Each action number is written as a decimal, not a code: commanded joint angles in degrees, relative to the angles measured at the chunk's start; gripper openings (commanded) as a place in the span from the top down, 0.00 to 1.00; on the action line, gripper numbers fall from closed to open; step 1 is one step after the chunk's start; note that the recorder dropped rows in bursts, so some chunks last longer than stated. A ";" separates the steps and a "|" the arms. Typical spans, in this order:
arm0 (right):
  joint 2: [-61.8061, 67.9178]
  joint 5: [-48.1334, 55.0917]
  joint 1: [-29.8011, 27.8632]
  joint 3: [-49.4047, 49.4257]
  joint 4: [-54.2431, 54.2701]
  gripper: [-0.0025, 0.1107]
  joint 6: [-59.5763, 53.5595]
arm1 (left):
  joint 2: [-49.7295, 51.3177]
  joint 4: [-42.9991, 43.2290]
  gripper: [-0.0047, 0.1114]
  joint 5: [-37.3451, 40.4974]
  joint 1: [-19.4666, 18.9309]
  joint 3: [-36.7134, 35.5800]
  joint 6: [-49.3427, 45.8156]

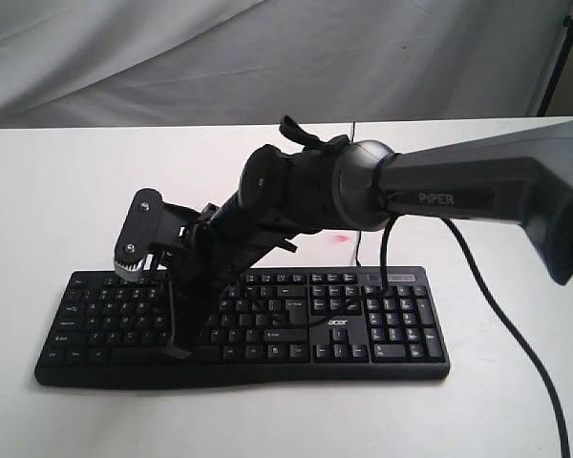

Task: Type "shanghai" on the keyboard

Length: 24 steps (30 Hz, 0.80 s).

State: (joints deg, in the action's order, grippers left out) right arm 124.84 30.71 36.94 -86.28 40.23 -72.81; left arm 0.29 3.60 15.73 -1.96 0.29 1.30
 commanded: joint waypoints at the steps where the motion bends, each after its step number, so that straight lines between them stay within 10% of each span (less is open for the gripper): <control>1: -0.52 -1.43 1.20 -0.39 0.87 0.98 -0.26 | -0.29 -0.04 0.95 -0.49 0.21 -0.29 0.09; 24: 3.56 1.46 7.07 -12.21 -3.58 0.98 8.20 | -0.29 -0.04 0.95 -0.49 0.21 -0.29 0.09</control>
State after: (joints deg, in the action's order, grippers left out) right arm 126.28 29.90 43.53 -94.38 39.29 -67.71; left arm 0.29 3.60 15.73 -1.96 0.29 1.30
